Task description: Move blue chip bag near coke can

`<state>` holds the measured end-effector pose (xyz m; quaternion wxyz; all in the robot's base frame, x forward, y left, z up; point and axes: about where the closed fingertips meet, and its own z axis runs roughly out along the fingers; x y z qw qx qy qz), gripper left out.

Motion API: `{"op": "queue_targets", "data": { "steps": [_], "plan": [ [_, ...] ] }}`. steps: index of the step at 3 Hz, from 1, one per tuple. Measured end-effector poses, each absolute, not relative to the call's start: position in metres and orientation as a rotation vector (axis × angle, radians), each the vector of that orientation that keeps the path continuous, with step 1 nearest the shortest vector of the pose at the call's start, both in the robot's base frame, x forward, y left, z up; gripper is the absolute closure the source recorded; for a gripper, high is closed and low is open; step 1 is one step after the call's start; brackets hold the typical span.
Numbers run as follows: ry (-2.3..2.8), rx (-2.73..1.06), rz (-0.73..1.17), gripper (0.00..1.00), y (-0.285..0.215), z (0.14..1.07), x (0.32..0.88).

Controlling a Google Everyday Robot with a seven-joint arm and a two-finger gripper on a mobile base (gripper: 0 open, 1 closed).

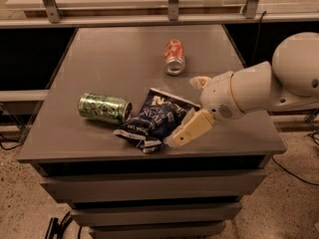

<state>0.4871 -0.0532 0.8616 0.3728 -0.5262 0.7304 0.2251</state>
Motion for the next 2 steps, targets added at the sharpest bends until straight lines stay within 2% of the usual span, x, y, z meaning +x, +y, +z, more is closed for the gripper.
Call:
{"op": "queue_targets", "data": {
  "steps": [1,2],
  "plan": [
    [1.853,-1.375,0.633,0.00,-0.032,0.847,0.486],
    [1.824,-1.399,0.693,0.18,-0.013,0.839,0.481]
  ]
}}
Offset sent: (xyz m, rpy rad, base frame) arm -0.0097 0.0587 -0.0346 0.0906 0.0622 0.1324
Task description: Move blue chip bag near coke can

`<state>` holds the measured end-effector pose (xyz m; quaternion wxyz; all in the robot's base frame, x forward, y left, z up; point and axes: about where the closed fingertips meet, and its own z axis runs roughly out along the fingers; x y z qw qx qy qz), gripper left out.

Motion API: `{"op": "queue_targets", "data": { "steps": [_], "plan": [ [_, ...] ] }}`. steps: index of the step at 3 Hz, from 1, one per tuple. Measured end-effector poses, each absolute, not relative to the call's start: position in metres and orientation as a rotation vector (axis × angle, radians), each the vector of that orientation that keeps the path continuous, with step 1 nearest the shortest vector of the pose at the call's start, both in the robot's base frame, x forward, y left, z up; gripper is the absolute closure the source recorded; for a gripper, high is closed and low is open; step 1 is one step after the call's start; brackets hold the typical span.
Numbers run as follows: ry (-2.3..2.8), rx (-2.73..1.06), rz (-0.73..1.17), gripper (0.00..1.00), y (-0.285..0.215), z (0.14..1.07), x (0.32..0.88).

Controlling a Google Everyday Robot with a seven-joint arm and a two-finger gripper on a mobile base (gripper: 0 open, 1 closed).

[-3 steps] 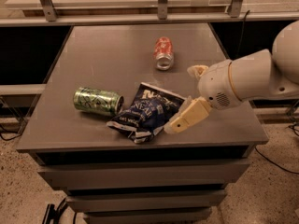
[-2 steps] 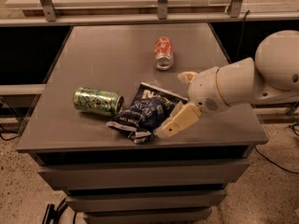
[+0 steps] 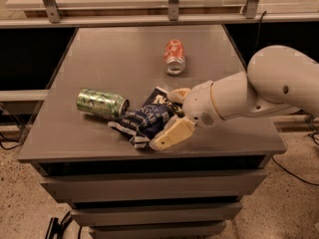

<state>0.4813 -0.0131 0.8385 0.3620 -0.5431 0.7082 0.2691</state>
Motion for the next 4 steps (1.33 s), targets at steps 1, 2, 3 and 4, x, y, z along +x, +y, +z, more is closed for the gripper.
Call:
{"op": "queue_targets", "data": {
  "steps": [1,2,3,4],
  "plan": [
    [1.805,-1.414,0.741,0.41,-0.001,0.836,0.477],
    [1.805,-1.405,0.784,0.65,0.002,0.835,0.474],
    [1.817,-1.357,0.816,0.87,-0.009,0.836,0.476],
    [1.831,-1.301,0.804,1.00,-0.033,0.842,0.490]
  ]
}}
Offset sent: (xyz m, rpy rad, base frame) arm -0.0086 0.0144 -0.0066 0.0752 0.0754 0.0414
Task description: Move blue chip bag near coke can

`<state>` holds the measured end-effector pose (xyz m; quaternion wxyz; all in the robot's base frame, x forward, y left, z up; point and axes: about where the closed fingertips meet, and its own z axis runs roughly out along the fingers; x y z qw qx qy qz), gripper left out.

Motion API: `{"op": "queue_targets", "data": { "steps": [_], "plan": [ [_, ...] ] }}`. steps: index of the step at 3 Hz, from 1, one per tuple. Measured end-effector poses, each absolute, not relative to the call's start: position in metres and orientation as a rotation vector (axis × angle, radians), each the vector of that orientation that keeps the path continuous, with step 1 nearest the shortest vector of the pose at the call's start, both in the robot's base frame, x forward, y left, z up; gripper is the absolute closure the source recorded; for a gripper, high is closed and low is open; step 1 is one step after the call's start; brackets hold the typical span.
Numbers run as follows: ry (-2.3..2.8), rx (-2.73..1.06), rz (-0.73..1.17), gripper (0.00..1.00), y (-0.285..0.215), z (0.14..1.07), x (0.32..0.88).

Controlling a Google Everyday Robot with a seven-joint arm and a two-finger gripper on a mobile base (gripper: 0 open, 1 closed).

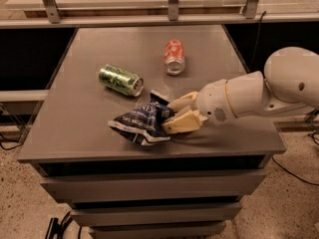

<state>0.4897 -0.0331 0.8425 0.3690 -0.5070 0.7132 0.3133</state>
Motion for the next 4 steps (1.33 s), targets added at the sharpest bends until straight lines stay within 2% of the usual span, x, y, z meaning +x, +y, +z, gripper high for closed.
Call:
{"op": "queue_targets", "data": {
  "steps": [4],
  "plan": [
    [1.875,-1.153,0.529,1.00,-0.119,0.921,0.612]
  ]
}}
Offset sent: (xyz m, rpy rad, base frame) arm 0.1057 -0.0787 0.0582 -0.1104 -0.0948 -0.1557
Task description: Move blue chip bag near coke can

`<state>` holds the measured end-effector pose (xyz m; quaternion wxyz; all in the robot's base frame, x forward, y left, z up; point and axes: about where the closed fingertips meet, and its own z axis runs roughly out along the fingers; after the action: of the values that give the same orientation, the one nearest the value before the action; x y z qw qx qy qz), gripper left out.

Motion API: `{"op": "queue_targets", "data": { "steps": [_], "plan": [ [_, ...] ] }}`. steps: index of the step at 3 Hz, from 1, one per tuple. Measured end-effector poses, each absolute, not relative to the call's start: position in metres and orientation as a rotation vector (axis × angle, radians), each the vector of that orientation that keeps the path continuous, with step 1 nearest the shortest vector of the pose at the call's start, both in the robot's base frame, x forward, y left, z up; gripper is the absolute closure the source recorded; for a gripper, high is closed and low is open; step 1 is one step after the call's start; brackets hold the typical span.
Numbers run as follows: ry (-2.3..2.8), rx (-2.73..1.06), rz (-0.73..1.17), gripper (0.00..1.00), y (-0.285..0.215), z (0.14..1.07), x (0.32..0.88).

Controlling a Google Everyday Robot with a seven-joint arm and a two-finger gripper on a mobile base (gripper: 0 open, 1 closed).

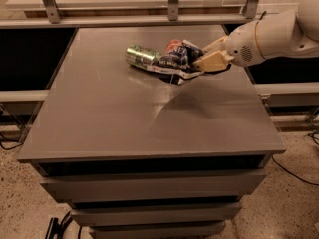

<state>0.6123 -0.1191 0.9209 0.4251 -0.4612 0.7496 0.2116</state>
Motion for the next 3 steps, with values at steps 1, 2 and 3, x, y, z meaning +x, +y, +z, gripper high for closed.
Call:
{"op": "queue_targets", "data": {
  "steps": [1,2,3],
  "plan": [
    [1.884,-1.050,0.491,1.00,-0.139,0.938,0.646],
    [1.906,-0.926,0.448,1.00,-0.156,0.950,0.674],
    [1.909,-0.906,0.447,1.00,-0.158,0.952,0.677]
  ]
}}
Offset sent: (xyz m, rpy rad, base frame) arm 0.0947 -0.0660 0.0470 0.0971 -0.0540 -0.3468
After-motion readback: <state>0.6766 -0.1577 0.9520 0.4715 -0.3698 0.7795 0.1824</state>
